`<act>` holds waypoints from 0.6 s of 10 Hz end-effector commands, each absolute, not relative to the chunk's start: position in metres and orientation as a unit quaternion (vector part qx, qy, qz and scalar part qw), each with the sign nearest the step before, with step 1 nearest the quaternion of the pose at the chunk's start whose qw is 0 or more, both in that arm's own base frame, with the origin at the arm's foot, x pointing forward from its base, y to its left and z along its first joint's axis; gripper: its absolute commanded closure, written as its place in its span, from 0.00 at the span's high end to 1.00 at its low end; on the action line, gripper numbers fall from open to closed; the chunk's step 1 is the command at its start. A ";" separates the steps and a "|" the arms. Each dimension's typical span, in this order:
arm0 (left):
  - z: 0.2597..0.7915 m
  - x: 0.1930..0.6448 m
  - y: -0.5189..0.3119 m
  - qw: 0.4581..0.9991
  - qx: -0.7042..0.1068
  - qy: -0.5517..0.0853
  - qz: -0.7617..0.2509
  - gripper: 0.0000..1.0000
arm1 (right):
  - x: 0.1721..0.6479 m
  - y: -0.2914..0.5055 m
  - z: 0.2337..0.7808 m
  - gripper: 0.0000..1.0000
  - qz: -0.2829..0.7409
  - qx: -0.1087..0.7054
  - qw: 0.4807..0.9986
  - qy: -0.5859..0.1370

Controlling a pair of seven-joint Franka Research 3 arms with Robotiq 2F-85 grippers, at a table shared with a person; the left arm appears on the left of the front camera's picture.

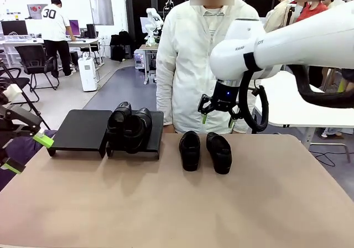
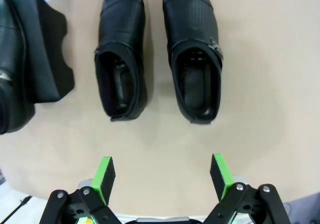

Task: Organize the shoes by placing them on the stand.
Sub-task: Pick up one Shoe and place it in the middle of the table.

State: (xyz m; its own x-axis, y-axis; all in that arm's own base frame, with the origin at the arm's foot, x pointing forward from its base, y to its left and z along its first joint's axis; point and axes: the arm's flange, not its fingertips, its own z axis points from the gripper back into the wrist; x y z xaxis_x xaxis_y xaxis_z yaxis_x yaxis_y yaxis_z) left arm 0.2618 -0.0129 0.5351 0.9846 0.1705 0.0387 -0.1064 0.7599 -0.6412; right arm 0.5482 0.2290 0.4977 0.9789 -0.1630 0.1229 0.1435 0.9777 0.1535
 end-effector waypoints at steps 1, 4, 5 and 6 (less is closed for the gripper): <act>0.538 0.261 -0.010 0.936 -0.343 -0.046 0.071 1.00 | 0.527 0.219 0.504 1.00 -0.069 0.085 0.992 -0.066; 0.538 0.261 -0.010 0.936 -0.343 -0.046 0.071 1.00 | 0.575 0.272 0.469 1.00 0.000 0.038 0.998 -0.047; 0.538 0.261 -0.010 0.936 -0.343 -0.046 0.071 1.00 | 0.579 0.281 0.454 1.00 0.011 0.030 0.999 -0.037; 0.538 0.261 -0.010 0.936 -0.343 -0.046 0.071 1.00 | 0.586 0.287 0.438 1.00 -0.002 0.017 1.000 -0.026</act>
State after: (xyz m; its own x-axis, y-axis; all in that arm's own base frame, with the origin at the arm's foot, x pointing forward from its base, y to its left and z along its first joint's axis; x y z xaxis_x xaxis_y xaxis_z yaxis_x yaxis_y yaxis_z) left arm 0.2618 -0.0128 0.5354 0.9845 0.1707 0.0394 -0.1061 0.7599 -0.6413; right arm 0.5674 0.2839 0.4330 0.9983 -0.0056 0.0586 0.0012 0.9972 0.0750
